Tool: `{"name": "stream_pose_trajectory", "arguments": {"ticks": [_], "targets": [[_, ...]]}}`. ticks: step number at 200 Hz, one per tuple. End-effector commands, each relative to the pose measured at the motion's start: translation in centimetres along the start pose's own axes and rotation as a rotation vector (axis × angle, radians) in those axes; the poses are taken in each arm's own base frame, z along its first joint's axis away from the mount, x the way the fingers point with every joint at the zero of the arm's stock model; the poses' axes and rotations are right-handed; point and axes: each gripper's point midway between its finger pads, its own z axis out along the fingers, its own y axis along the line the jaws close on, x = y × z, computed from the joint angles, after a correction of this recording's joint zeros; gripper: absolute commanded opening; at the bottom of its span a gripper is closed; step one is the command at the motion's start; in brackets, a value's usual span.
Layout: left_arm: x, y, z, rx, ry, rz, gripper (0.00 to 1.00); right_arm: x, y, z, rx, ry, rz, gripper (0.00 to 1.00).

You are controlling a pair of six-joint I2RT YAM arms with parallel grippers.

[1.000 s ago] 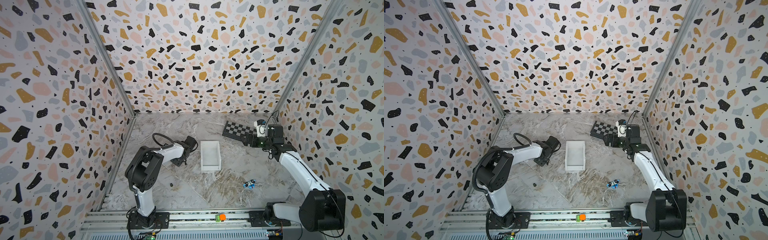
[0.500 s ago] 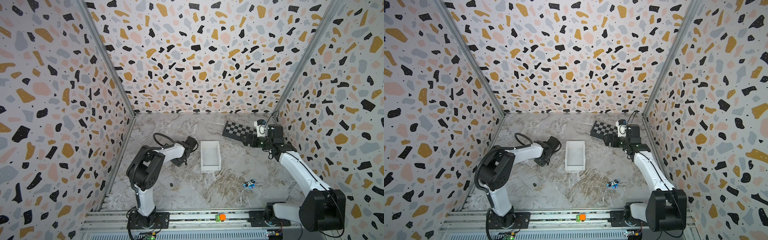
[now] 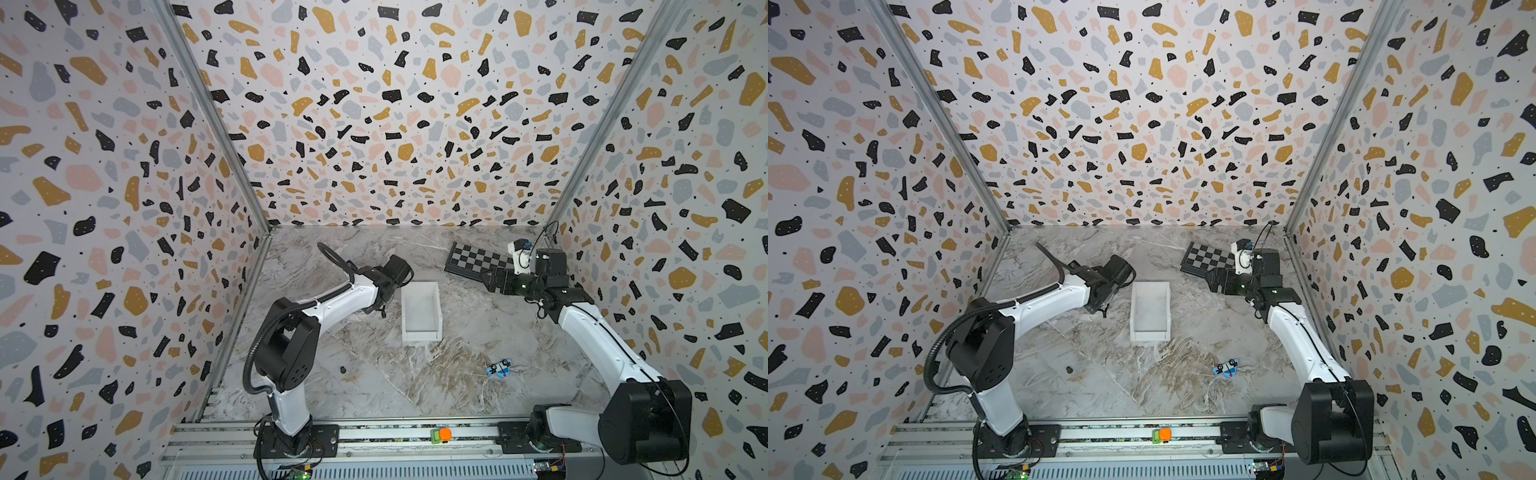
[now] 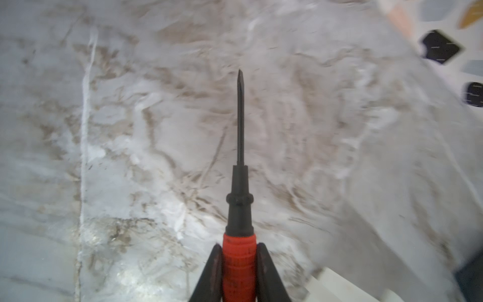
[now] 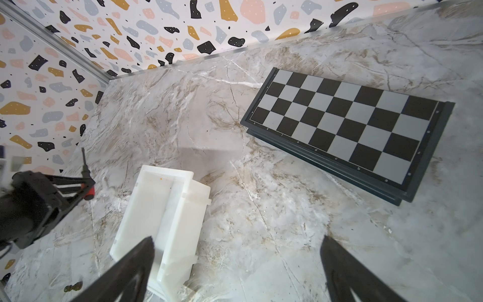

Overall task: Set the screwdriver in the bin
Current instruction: 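Lift the screwdriver with the left gripper and carry it over the white bin, then lower the screwdriver into the white bin with the left gripper and release it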

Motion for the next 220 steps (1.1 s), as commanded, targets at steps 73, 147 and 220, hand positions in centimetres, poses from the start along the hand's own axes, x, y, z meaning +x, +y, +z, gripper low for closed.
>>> {"name": "stream_pose_trajectory", "arguments": {"ticks": [73, 147, 220], "targets": [[4.9, -3.5, -8.7, 0.159, -0.003, 0.830, 0.02, -0.7, 1.3, -2.5, -0.002, -0.028, -0.006, 0.99], [11.0, -5.3, -9.8, 0.185, 0.009, 1.070, 0.05, -0.7, 1.6, -3.0, -0.006, -0.034, -0.017, 0.99], [14.3, -6.4, -7.0, 0.164, 0.066, 1.169, 0.05, -0.9, 1.6, -3.9, -0.007, -0.049, -0.014, 0.99]]}}
